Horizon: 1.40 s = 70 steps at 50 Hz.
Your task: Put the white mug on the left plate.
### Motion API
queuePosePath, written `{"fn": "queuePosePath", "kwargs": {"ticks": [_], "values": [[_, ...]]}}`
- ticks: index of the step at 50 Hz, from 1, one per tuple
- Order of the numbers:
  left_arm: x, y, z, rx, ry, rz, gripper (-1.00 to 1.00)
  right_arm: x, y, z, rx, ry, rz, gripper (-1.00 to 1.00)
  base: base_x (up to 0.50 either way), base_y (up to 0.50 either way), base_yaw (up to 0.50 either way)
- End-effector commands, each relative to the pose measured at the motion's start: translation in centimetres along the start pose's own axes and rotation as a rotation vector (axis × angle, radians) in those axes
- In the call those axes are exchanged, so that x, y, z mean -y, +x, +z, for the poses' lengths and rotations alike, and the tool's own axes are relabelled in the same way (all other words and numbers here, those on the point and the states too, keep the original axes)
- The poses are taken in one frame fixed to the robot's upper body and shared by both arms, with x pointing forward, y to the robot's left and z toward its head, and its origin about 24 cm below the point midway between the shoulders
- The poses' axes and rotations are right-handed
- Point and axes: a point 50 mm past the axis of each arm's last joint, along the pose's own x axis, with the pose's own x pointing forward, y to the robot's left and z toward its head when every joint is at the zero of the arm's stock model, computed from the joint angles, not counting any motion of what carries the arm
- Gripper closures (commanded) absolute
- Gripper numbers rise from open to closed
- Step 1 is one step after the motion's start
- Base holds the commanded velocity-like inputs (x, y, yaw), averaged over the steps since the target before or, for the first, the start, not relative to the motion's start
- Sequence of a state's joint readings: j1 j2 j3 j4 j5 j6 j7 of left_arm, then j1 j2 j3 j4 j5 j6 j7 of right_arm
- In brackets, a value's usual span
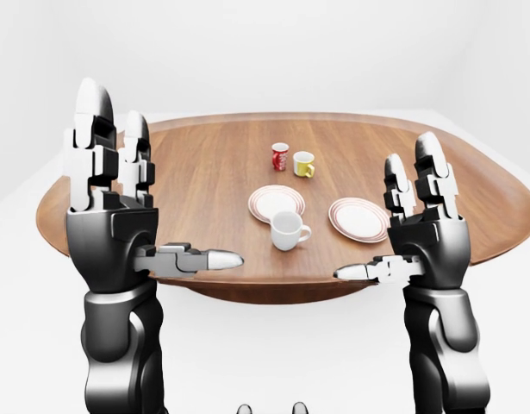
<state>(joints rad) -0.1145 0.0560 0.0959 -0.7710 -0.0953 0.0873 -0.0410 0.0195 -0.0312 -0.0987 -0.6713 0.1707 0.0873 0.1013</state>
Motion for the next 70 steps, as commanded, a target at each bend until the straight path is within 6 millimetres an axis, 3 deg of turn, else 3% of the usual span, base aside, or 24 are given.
{"fn": "queuePosePath", "kwargs": {"ticks": [1, 53, 64, 70], "values": [[0.0, 0.0, 0.0, 0.002, -0.002, -0.002, -0.98, -0.1, -0.1, 0.1, 0.001, 0.005, 0.011, -1.00, 0.50, -0.07, 0.00], [0.1, 0.0, 0.2, 0.008, -0.002, -0.011, -0.98, -2.3, -0.8, -0.8, -0.058, -0.039, 0.130, -1.00, 0.50, -0.01, 0.00], [0.2, -0.1, 0.2, 0.006, 0.001, -0.013, -0.98, -4.1, -2.5, -1.1, -0.118, -0.081, 0.223, -1.00, 0.03, 0.00, 0.00], [0.2, -0.1, 0.2, 0.007, 0.002, -0.016, -0.97, -4.0, -2.9, -1.1, -0.132, -0.109, 0.235, -1.00, 0.00, 0.00, 0.00]]}}
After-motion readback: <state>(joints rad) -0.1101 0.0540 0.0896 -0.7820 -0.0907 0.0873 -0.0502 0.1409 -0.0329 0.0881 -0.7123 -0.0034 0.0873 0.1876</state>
